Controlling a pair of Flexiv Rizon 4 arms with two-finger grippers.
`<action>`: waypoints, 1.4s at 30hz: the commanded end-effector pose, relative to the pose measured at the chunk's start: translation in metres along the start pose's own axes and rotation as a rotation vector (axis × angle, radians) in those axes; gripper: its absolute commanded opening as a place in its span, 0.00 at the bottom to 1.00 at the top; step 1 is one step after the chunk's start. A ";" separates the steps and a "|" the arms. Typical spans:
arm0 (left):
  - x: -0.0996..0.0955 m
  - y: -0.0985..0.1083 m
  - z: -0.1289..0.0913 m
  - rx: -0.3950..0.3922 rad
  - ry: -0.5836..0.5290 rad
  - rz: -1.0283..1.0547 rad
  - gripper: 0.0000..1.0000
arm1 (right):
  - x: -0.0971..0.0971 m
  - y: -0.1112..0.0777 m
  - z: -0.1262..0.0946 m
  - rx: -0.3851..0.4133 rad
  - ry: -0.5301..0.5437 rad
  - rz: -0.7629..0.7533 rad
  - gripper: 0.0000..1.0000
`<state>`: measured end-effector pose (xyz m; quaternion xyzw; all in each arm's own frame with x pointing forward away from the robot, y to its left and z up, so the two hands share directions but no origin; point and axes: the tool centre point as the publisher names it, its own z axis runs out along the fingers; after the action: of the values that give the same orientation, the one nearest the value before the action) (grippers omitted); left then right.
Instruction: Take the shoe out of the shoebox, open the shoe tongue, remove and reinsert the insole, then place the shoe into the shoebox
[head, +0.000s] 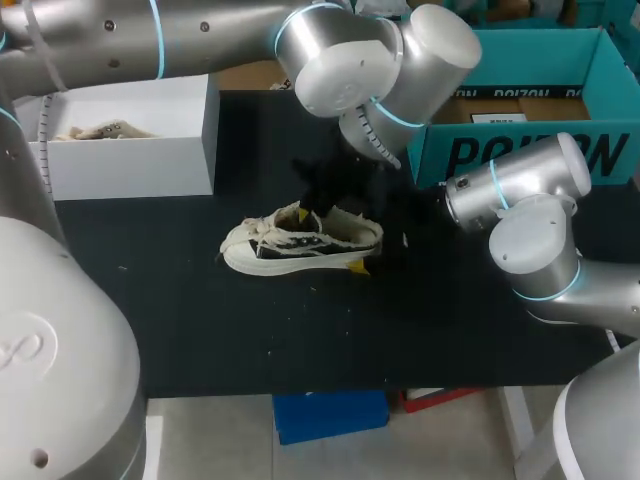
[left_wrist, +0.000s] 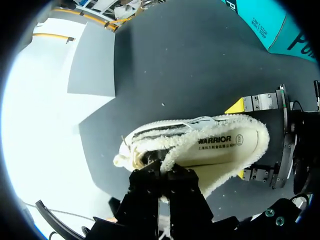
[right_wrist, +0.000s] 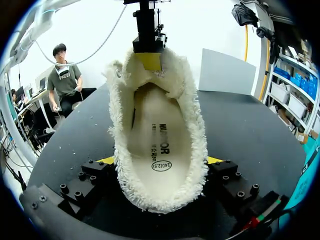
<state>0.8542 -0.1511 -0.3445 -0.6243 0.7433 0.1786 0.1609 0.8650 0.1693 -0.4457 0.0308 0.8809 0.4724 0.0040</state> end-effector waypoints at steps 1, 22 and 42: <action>-0.014 0.005 -0.007 0.016 0.030 -0.012 0.00 | 0.000 0.000 0.001 0.001 -0.001 0.000 0.00; -0.067 0.012 0.008 0.012 0.184 -0.076 0.00 | 0.000 0.000 0.001 0.001 -0.001 0.000 0.00; -0.085 0.030 0.043 0.012 0.277 -0.044 0.00 | 0.000 0.000 0.001 0.001 -0.001 0.000 0.00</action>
<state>0.8469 -0.0626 -0.3372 -0.6566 0.7417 0.1085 0.0835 0.8649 0.1732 -0.4434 0.0302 0.8805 0.4730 0.0043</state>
